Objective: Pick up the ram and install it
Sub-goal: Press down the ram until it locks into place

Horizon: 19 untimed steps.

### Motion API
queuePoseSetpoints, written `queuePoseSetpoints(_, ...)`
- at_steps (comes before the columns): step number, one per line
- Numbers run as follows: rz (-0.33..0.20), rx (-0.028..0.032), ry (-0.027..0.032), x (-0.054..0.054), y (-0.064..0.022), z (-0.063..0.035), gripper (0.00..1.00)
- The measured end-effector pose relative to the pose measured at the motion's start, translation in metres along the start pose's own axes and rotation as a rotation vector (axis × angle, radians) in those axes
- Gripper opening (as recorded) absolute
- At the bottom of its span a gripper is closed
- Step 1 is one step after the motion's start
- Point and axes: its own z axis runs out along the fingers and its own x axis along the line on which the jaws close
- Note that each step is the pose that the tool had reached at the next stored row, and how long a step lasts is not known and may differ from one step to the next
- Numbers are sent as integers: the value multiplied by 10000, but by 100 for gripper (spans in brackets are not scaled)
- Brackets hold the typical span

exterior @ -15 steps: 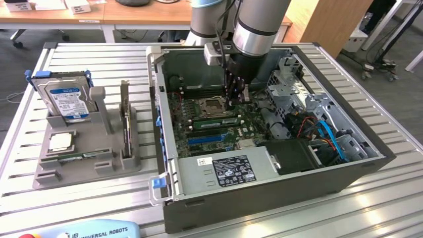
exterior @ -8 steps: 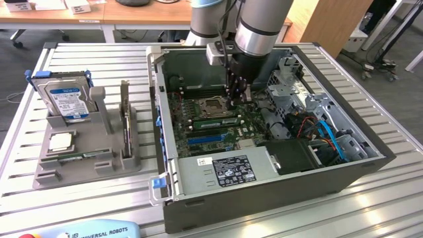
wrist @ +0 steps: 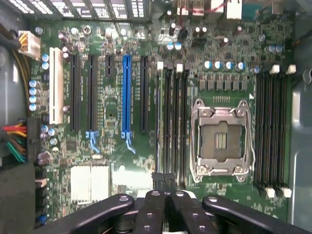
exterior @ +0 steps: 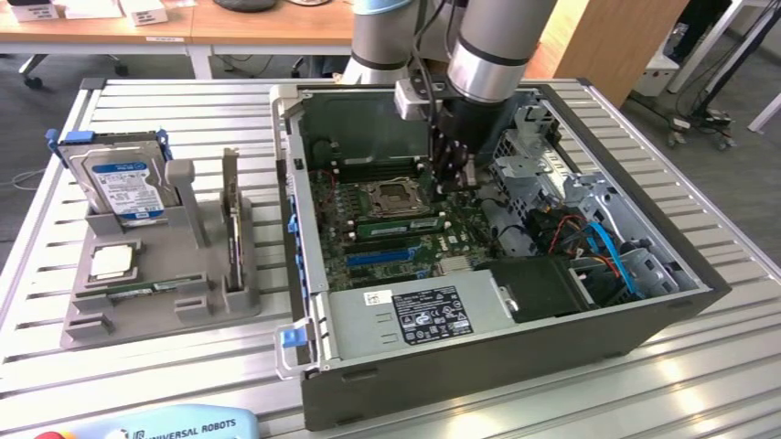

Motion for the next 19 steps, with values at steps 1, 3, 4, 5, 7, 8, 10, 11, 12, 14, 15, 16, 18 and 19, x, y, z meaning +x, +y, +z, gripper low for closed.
queuePoseSetpoints(1,-1,0,0,0,-21,-1,10)
queuePoseSetpoints(3,-1,-1,0,-1,-65,-3,10)
queuePoseSetpoints(4,1,0,-1,-1,-88,-3,10)
queuePoseSetpoints(5,0,0,-1,-1,-112,-4,10)
queuePoseSetpoints(7,-1,0,-1,-2,-145,-5,10)
queuePoseSetpoints(8,-1,0,0,-2,-155,-6,10)
queuePoseSetpoints(10,-1,0,0,-1,-157,-6,10)
queuePoseSetpoints(11,0,0,1,-1,-157,-6,10)
queuePoseSetpoints(12,0,0,1,-1,-157,-6,10)
queuePoseSetpoints(14,0,0,0,-1,-157,-5,10)
queuePoseSetpoints(15,0,0,1,-1,-157,-3,10)
queuePoseSetpoints(16,0,0,-1,-1,-157,1,10)
queuePoseSetpoints(18,-1,0,0,-1,-157,12,10)
queuePoseSetpoints(19,0,0,1,-1,-158,20,10)
